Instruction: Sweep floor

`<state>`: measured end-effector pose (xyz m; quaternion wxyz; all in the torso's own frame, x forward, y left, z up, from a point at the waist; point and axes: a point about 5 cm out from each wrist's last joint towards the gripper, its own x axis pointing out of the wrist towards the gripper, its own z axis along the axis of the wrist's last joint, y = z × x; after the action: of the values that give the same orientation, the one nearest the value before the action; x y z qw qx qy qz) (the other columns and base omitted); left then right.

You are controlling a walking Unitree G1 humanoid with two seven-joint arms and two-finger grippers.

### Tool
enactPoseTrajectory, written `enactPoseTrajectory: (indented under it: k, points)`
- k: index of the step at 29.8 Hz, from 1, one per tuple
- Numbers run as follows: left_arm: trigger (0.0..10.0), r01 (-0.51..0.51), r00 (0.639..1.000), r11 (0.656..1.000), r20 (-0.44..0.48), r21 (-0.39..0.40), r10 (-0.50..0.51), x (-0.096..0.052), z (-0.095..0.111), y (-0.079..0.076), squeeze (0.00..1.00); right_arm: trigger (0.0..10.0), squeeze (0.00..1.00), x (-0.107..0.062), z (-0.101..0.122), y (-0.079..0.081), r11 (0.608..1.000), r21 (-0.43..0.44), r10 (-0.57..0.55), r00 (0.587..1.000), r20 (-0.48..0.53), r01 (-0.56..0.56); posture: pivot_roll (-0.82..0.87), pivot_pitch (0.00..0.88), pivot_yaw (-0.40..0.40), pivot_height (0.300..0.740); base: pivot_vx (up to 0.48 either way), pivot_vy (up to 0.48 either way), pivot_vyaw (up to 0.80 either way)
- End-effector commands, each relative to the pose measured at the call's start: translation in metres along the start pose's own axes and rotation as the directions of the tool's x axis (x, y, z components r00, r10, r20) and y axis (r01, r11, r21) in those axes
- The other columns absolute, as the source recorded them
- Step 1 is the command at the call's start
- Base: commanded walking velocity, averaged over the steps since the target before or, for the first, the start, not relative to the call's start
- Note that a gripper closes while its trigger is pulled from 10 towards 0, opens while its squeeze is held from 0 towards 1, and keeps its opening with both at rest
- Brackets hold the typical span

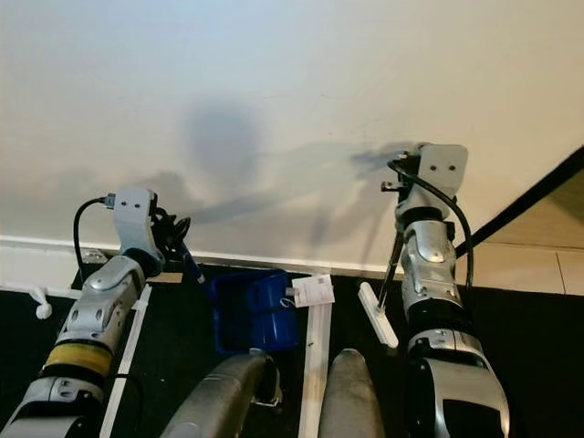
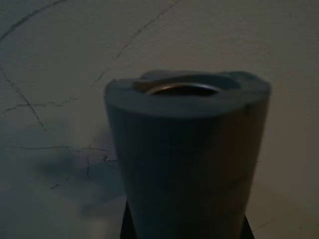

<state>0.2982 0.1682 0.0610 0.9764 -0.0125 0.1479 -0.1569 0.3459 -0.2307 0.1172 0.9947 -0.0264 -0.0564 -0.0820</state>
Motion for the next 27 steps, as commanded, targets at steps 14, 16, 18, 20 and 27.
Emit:
enactPoseTrajectory:
  k: [14,16,18,20,27]
  points:
    - [10.0,0.1,0.991,0.992,-0.076,-0.08,-0.106,-0.005,-0.012,-0.018,0.0,10.0,0.0,0.011,0.005,0.088,0.943,0.267,0.21,0.978,-0.014,-0.199,0.09,0.248,0.111,0.74,0.0,0.0,0.0]
    - [10.0,0.1,0.992,0.992,-0.075,-0.08,-0.106,-0.005,-0.011,-0.018,0.0,10.0,0.0,0.009,0.003,0.095,0.932,0.284,0.24,0.97,-0.025,-0.224,0.09,0.248,0.111,0.74,0.0,0.0,0.0]
    - [10.0,0.099,0.992,0.992,-0.075,-0.082,-0.105,-0.006,-0.01,-0.019,0.0,10.0,0.0,0.004,-0.002,0.112,0.901,0.327,0.318,0.947,-0.046,-0.286,0.09,0.248,0.111,0.74,0.0,0.0,0.0]
    - [10.0,0.098,0.991,0.992,-0.077,-0.082,-0.105,-0.006,-0.011,-0.019,0.0,10.0,0.0,0.001,-0.003,0.119,0.877,0.357,0.361,0.931,-0.051,-0.32,0.09,0.249,0.103,0.74,0.0,0.0,0.0]
    - [10.0,0.098,0.989,0.993,-0.107,-0.06,-0.104,-0.002,-0.013,-0.026,0.0,10.0,0.0,-0.007,-0.002,0.147,0.747,0.507,0.501,0.866,-0.003,-0.43,0.07,0.241,0.098,0.74,0.0,0.0,0.0]
